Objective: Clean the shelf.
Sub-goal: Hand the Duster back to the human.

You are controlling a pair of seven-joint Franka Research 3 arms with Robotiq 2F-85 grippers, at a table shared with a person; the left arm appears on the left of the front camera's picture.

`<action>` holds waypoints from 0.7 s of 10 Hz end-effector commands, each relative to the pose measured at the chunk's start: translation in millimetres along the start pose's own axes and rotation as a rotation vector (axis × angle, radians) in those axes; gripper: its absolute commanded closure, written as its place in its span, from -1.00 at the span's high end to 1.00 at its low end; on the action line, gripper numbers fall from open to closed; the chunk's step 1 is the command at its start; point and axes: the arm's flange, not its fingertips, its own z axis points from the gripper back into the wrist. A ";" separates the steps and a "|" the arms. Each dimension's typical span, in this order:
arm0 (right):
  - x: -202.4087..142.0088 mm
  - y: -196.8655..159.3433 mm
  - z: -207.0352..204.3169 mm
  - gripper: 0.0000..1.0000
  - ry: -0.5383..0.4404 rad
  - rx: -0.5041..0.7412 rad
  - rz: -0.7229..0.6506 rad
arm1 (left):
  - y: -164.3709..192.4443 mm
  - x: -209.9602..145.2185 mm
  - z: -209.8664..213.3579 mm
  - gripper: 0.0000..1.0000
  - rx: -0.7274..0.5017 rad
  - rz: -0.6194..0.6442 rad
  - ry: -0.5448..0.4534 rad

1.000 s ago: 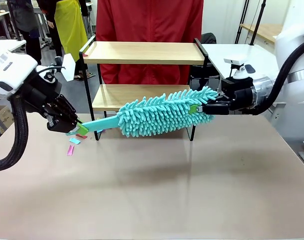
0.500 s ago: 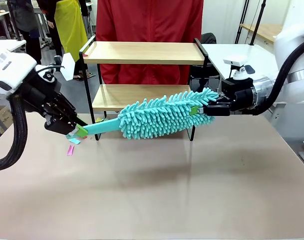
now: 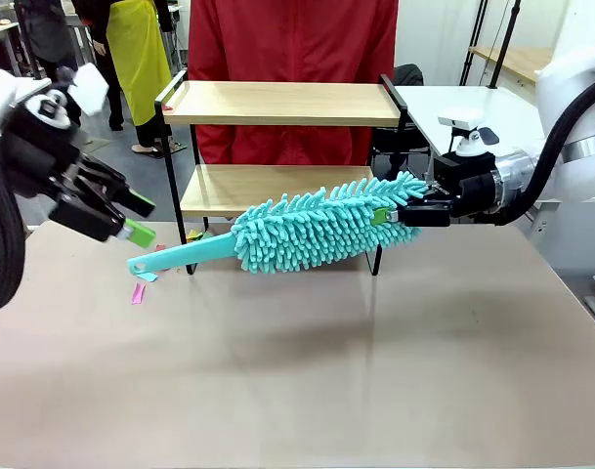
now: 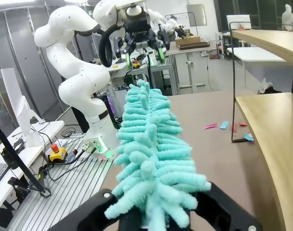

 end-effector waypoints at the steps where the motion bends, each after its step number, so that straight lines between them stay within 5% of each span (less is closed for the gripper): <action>1: 2.4 1.3 -1.7 -1.00 -0.012 -0.015 -0.002 | 7.5 -23.8 25.2 1.00 0.001 0.008 -0.171; 5: 2.4 1.3 -1.7 -1.00 -0.012 -0.015 -0.002 | 13.7 -80.0 75.6 1.00 0.046 -0.020 -0.376; 7: 2.4 1.3 -1.7 -1.00 -0.012 -0.015 -0.002 | 11.8 -96.2 86.8 1.00 0.081 -0.019 -0.369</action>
